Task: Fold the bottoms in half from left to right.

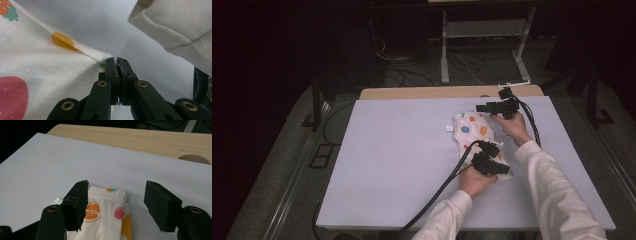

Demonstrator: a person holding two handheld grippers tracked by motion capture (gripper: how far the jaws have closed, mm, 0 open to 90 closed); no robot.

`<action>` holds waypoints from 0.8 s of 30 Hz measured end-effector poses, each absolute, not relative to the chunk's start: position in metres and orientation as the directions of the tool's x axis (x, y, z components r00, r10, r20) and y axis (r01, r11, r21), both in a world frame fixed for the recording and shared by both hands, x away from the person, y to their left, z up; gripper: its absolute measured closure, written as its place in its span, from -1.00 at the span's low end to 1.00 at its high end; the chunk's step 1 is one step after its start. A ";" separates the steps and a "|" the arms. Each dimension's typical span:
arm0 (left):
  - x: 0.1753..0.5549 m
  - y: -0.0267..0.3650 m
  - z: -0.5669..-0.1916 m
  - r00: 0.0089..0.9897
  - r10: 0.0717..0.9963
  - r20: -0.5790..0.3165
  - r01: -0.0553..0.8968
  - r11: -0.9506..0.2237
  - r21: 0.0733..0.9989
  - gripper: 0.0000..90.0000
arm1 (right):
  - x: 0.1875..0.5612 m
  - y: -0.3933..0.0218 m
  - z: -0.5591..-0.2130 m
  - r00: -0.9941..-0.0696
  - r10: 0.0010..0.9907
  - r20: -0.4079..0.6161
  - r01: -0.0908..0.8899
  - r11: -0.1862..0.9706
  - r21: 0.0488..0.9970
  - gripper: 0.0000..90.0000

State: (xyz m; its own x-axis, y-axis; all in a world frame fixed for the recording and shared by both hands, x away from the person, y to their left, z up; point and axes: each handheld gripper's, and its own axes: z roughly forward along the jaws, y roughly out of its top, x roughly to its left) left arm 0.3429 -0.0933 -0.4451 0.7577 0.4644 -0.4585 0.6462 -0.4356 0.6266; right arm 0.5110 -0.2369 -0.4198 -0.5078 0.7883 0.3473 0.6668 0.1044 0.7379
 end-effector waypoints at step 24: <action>0.344 -0.081 -0.426 0.789 0.434 -0.435 0.602 -0.405 0.688 -0.60 | 0.491 -0.246 -0.415 -0.523 0.768 0.370 0.642 0.069 0.764 -0.96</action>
State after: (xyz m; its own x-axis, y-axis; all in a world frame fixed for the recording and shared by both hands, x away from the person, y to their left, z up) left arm 0.3435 -0.0814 -0.4259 0.7892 0.4336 -0.4349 0.6018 -0.4048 0.6885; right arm 0.4913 -0.2462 -0.4147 -0.5225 0.7683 0.3696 0.6420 0.0692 0.7636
